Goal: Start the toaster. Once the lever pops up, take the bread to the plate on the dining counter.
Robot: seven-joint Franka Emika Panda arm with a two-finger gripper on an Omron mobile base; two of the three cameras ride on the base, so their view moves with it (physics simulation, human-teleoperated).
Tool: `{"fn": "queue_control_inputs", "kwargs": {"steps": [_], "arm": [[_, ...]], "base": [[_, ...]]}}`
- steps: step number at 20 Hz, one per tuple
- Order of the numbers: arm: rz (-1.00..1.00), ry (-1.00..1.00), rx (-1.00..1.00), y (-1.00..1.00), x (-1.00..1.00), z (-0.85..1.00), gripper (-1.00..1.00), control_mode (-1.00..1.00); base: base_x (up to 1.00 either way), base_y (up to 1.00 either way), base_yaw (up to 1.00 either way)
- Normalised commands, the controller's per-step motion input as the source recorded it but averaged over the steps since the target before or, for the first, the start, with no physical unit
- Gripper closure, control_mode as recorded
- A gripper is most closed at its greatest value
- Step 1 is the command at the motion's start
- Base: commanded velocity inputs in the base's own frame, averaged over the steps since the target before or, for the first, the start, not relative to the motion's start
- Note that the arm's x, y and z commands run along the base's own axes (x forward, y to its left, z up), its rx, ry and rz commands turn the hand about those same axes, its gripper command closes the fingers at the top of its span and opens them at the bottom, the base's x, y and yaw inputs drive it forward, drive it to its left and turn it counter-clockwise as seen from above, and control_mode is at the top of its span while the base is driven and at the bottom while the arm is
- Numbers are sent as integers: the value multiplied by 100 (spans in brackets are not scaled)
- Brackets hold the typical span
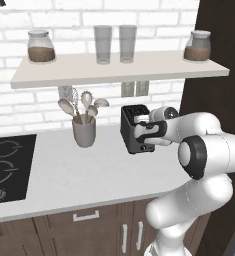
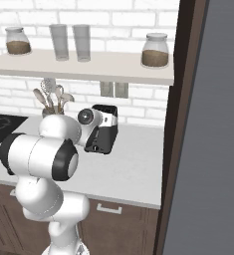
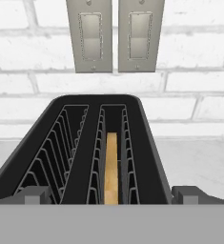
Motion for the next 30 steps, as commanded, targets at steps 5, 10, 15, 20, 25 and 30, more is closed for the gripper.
{"fn": "queue_control_inputs", "kwargs": {"steps": [5,10,15,20,25,30], "arm": [[0,0,0,0,0,0,-100,-100],[0,0,0,0,0,0,-100,-100],[0,0,0,0,0,0,-100,-100],[0,0,0,0,0,0,-100,-100],[0,0,0,0,0,0,-100,-100],[0,0,0,0,0,0,-100,-100]], "base": [[0,0,0],[0,0,0],[0,0,0],[0,0,0],[0,0,0],[0,0,0]]}}
